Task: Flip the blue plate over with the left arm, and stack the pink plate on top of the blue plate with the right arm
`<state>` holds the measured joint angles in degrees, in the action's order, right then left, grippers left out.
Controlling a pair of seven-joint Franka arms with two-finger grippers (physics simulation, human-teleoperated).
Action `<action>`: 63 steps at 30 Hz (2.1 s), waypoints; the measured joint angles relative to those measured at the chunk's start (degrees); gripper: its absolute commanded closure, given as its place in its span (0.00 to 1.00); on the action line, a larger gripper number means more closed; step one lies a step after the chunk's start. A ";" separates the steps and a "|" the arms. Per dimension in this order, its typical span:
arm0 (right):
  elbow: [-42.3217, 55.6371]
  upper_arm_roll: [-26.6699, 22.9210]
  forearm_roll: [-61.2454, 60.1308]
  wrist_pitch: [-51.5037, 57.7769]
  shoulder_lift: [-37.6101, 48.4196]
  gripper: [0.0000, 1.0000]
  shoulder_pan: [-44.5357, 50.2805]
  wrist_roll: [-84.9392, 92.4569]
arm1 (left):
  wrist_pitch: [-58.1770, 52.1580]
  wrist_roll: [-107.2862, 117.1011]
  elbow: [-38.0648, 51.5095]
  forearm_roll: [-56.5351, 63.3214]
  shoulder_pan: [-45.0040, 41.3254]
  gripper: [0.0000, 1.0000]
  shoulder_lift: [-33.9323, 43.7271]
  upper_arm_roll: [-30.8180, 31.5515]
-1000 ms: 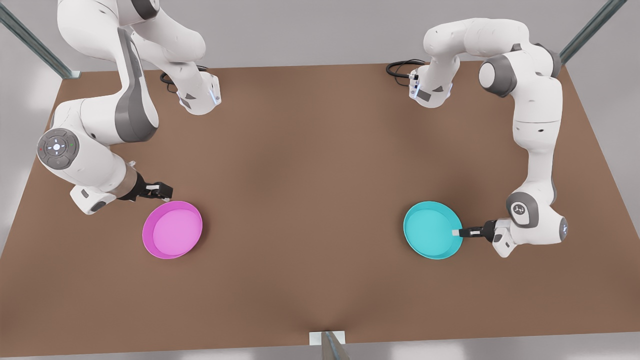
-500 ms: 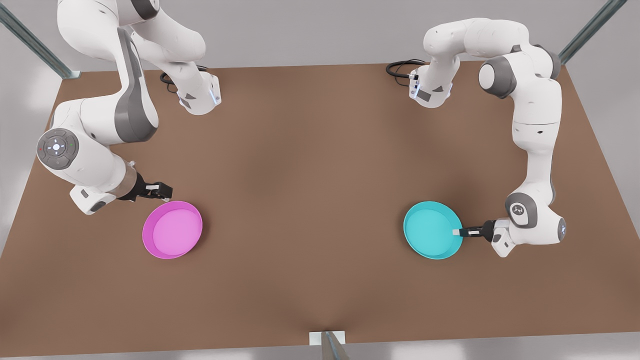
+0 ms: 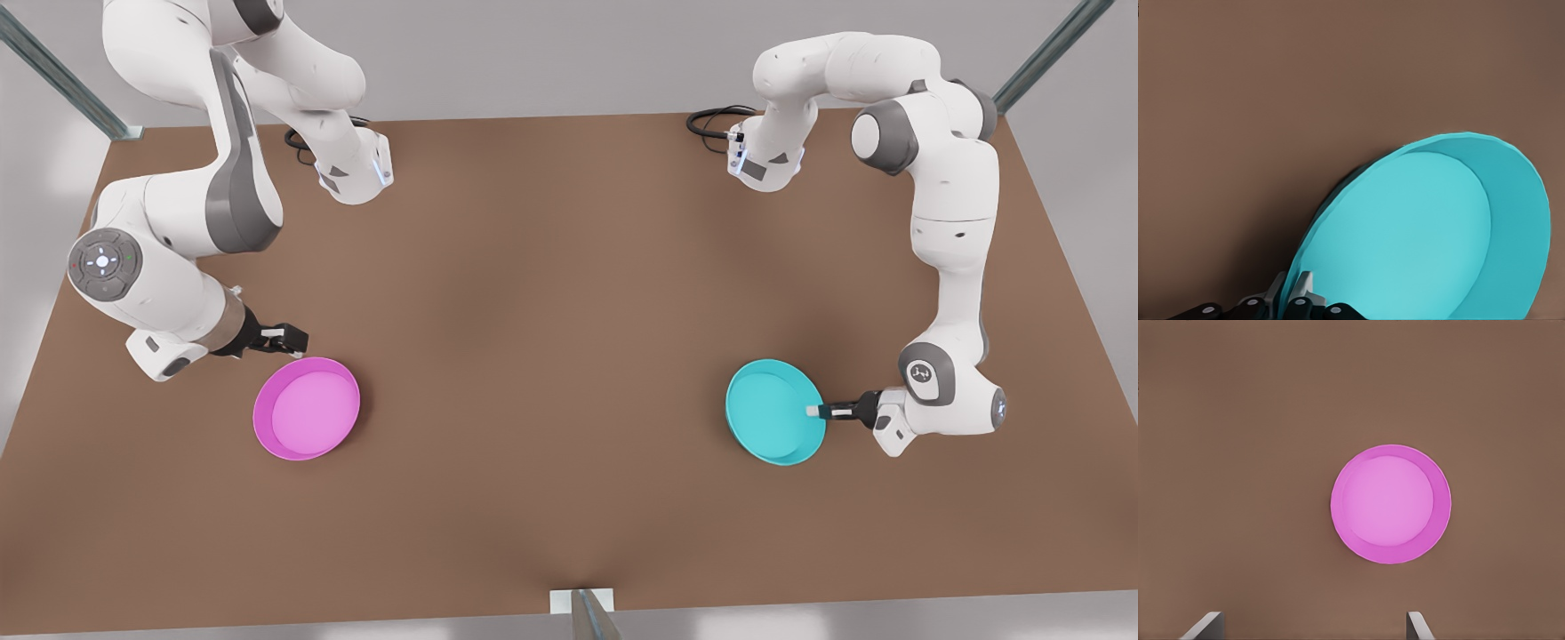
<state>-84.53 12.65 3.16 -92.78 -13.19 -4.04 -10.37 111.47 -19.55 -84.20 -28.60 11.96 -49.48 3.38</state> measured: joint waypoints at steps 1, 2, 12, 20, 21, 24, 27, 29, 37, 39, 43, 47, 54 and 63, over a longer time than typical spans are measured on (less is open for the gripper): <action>0.03 0.00 0.00 -0.03 0.00 0.00 0.00 0.00 | 0.02 0.03 0.00 0.85 -0.02 0.79 0.00 -0.01; -0.02 0.00 0.00 -0.03 0.00 0.00 0.00 0.00 | 0.03 0.12 0.00 1.57 -0.02 0.79 0.00 -0.01; 0.06 0.00 0.03 -0.02 0.00 0.00 -0.04 0.22 | -4.54 0.49 0.35 3.40 0.00 0.79 1.67 -0.83; 1.38 -0.12 0.44 2.43 -1.15 0.00 -0.98 -0.73 | -4.37 0.16 0.35 2.99 0.00 0.79 1.58 -0.83; 1.38 -0.08 0.16 2.43 -1.21 0.00 -0.56 -0.79 | -4.37 0.09 0.35 2.92 0.00 0.79 1.58 -0.83; 1.21 0.00 0.06 2.28 -1.31 0.00 -0.85 -0.71 | -4.37 0.07 0.35 2.70 0.07 0.79 1.58 -0.83; 0.95 0.00 -0.35 1.24 -1.99 0.00 -0.72 -0.79 | -4.37 0.07 0.35 2.61 0.23 0.79 1.58 -0.83; 0.35 0.00 -0.61 1.37 -2.20 0.00 -0.71 -0.79 | -4.37 0.07 0.35 2.62 0.35 0.79 1.59 -0.83; 0.24 0.08 -0.74 1.64 -2.20 0.00 -0.54 -0.78 | -4.55 -0.35 0.35 3.69 0.17 0.79 4.12 -0.75; 0.26 0.09 -0.70 1.55 -2.20 0.00 -0.52 -0.79 | -4.55 -0.10 0.87 5.36 -0.39 0.79 4.97 -0.65; 0.28 0.09 -0.70 1.46 -2.20 0.00 -0.52 -0.79 | -6.02 1.50 0.88 11.41 -3.60 0.79 7.71 -0.65; 0.33 0.09 -0.78 1.38 -2.29 0.00 -0.52 -0.79 | -11.09 6.43 2.93 19.65 -7.94 0.79 9.38 -0.64; 0.33 0.09 -0.79 1.37 -2.29 0.00 -0.45 -0.70 | -26.44 21.74 10.24 34.09 -17.30 0.79 9.93 -0.63; 0.32 0.09 -2.02 1.29 -2.53 0.00 -0.53 -0.70 | -36.66 38.36 15.14 44.49 -26.29 0.79 9.68 -0.63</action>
<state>-84.21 12.74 1.14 -91.49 -15.72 -4.58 -11.07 74.80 18.81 -69.06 15.89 -14.33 -39.80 2.76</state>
